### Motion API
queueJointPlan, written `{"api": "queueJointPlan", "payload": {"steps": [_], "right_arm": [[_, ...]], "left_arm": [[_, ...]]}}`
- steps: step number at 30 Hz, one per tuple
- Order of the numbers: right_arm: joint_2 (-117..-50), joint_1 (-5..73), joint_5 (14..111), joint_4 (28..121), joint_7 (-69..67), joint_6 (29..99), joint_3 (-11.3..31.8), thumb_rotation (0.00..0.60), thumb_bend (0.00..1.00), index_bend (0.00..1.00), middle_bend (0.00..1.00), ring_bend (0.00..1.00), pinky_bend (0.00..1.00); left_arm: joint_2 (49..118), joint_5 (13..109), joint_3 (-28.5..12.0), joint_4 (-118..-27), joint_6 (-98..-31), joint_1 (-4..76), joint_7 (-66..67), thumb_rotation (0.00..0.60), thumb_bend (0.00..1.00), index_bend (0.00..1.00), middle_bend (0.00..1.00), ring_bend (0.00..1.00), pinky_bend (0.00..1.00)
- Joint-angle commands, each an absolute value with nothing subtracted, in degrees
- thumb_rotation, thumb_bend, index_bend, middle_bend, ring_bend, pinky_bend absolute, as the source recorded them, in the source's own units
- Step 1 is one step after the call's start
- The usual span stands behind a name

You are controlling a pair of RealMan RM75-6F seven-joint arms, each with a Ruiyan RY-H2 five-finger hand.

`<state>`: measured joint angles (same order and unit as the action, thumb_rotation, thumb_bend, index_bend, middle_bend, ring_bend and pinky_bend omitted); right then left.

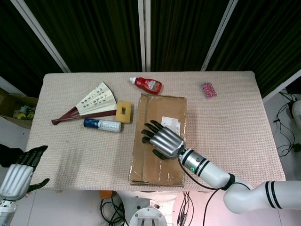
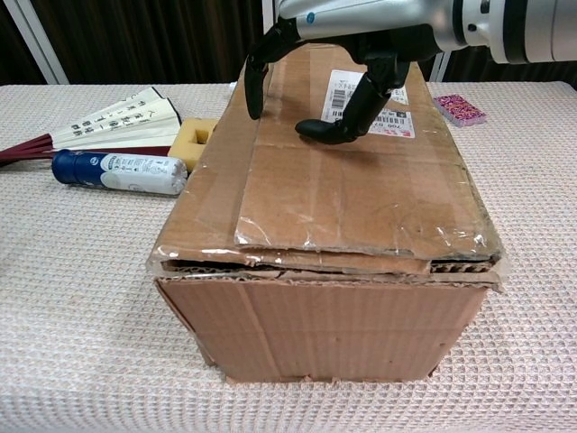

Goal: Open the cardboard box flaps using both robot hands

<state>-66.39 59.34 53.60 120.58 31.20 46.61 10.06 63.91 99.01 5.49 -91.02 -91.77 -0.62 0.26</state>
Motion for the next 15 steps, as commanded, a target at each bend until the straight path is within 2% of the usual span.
{"api": "queueJointPlan", "payload": {"steps": [1,9,15], "right_arm": [[-66.56,59.88,53.1,120.67,31.14,46.85,9.9,0.6,0.45,0.33,0.18,0.0,0.0],[-66.97,61.67,51.67,120.21,30.97,46.99,9.51,0.6,0.44,0.35,0.18,0.0,0.0],[-66.55,62.62,50.54,120.37,31.51,47.54,8.79,0.6,0.46,0.48,0.18,0.0,0.0]], "left_arm": [[63.77,99.04,5.48,-91.08,-91.86,-0.65,0.19,0.6,0.06,0.05,0.11,0.12,0.21],[62.83,99.24,5.44,-91.92,-92.46,-0.87,0.45,0.6,0.06,0.05,0.11,0.12,0.21],[62.56,98.93,5.44,-91.92,-92.43,-1.03,0.07,0.6,0.06,0.05,0.11,0.12,0.21]]}}
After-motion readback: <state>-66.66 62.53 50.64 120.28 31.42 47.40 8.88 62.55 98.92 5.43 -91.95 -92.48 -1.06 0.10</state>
